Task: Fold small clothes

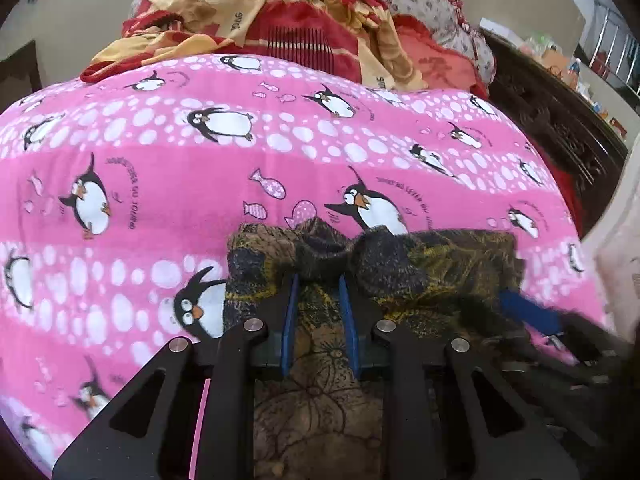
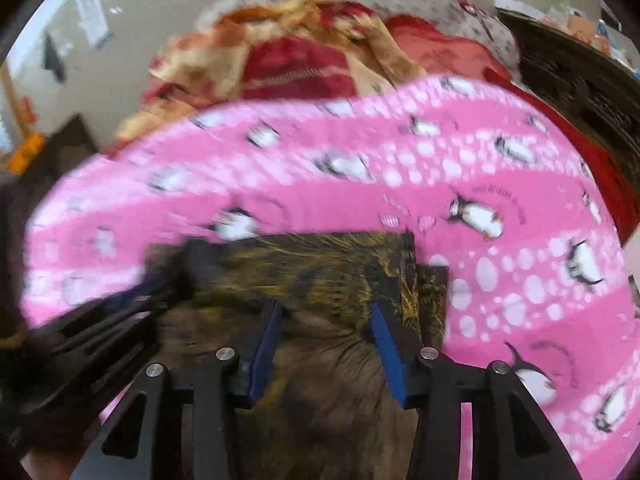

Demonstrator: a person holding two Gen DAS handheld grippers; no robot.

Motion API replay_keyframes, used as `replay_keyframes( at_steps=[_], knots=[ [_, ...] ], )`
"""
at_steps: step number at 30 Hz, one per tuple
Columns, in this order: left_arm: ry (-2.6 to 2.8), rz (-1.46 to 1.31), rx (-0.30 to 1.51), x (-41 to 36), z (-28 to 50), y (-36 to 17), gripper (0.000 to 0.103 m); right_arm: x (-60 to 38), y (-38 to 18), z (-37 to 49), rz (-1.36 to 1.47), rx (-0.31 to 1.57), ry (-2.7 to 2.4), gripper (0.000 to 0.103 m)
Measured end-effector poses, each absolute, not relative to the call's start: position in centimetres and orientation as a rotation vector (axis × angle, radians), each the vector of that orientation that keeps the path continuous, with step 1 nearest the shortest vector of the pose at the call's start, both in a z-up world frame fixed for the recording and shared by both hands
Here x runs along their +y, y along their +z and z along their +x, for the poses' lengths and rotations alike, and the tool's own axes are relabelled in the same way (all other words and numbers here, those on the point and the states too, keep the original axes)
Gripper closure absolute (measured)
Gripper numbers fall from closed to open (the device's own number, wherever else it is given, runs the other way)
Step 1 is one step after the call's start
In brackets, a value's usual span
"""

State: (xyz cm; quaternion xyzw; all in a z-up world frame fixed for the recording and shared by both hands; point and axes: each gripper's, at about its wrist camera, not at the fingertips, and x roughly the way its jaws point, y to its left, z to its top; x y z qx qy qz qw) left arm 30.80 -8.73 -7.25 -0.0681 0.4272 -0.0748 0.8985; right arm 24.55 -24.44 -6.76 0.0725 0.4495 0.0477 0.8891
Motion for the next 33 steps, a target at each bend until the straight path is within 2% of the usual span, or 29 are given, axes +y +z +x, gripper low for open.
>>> replay_keyframes(
  at_steps=[2,6,10,11,12,14,16,20,22,24,27,33],
  knots=[
    [-0.151,-0.132,0.846,-8.8,30.4,-7.9,0.083,-25.3,-9.7,25.0,0.195,0.928,0.105,0.051],
    [-0.192,-0.211,0.858,-7.5,30.7,-8.0,0.083,-27.3,-10.0,24.8,0.334,0.916,0.166,0.049],
    [-0.262,-0.203,0.951,-6.5,30.7,-6.2,0.081,-28.8,-9.6,24.6,0.419,0.924,0.229,0.047],
    [-0.274,-0.188,0.974,-6.1,30.3,-5.6,0.068,-29.4,-9.0,24.4,0.445,0.924,0.239,0.047],
    [-0.28,-0.179,0.979,-5.5,29.5,-5.1,0.037,-30.4,-8.3,23.7,0.463,0.915,0.236,0.047],
    [-0.272,-0.178,0.918,-3.6,26.5,-4.5,0.011,-32.8,-6.7,21.7,0.469,0.862,0.211,0.033],
    [-0.286,-0.187,0.889,-2.2,24.0,-5.2,0.011,-35.2,-5.6,19.2,0.464,0.804,0.196,0.027],
    [-0.335,-0.286,0.99,-0.9,20.9,-9.2,0.011,-37.4,-7.2,16.0,0.479,0.839,0.278,0.027],
    [-0.351,-0.285,0.9,-1.1,18.8,-9.2,0.008,-37.3,-8.7,15.2,0.509,0.859,0.364,0.027],
    [-0.392,-0.295,0.904,-1.8,18.1,-9.2,0.005,-37.1,-10.2,14.4,0.552,0.875,0.457,0.027],
    [-0.487,-0.31,0.935,-2.8,18.5,-8.9,0.004,-36.3,-12.4,14.1,0.587,0.891,0.553,0.026],
    [-0.574,-0.456,0.927,-1.8,20.8,-9.3,0.004,-34.7,-13.0,17.2,0.61,0.848,0.699,0.023]
  ],
)
